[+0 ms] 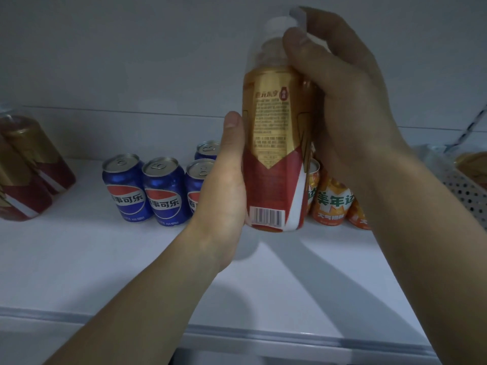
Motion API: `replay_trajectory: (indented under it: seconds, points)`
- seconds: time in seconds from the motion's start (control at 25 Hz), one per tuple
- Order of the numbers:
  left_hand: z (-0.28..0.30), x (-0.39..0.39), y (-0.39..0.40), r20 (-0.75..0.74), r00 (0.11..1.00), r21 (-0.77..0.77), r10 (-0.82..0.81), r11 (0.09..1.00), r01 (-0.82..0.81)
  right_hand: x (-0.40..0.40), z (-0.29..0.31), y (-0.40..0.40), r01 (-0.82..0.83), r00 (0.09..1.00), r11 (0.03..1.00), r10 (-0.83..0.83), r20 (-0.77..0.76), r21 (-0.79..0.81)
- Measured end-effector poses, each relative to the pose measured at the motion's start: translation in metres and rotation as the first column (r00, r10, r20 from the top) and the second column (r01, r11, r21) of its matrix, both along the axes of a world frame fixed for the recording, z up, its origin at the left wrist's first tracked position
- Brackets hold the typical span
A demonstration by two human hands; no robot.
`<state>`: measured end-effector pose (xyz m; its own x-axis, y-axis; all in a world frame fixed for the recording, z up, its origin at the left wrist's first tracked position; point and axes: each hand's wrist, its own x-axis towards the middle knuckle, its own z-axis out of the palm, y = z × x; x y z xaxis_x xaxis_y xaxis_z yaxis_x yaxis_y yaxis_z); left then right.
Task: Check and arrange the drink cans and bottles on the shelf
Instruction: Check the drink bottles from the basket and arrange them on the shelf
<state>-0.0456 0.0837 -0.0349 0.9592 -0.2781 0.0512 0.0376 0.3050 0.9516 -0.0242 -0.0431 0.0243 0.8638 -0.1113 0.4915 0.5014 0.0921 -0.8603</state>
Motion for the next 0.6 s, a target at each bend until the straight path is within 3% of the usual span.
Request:
replay_trajectory:
  seconds: [0.2, 0.36, 0.6]
  points:
    - [-0.0024, -0.0008, -0.0015, -0.034, 0.999, -0.007, 0.041, 0.999, -0.041, 0.0015, -0.0004, -0.0013, -0.034, 0.999, 0.999, 0.033, -0.035, -0.020]
    - [0.0029, -0.0044, 0.0007, -0.049, 0.997, -0.078, -0.059, 0.995, 0.056, 0.0036, -0.0010, -0.0014, -0.208, 0.976, 0.976, 0.211, -0.047, 0.065]
    - [0.0045, -0.0053, 0.0003, 0.030, 0.999, -0.007, -0.034, 0.999, 0.034, -0.0007, 0.0017, -0.0047, -0.012, 1.000, 1.000, 0.012, -0.018, -0.002]
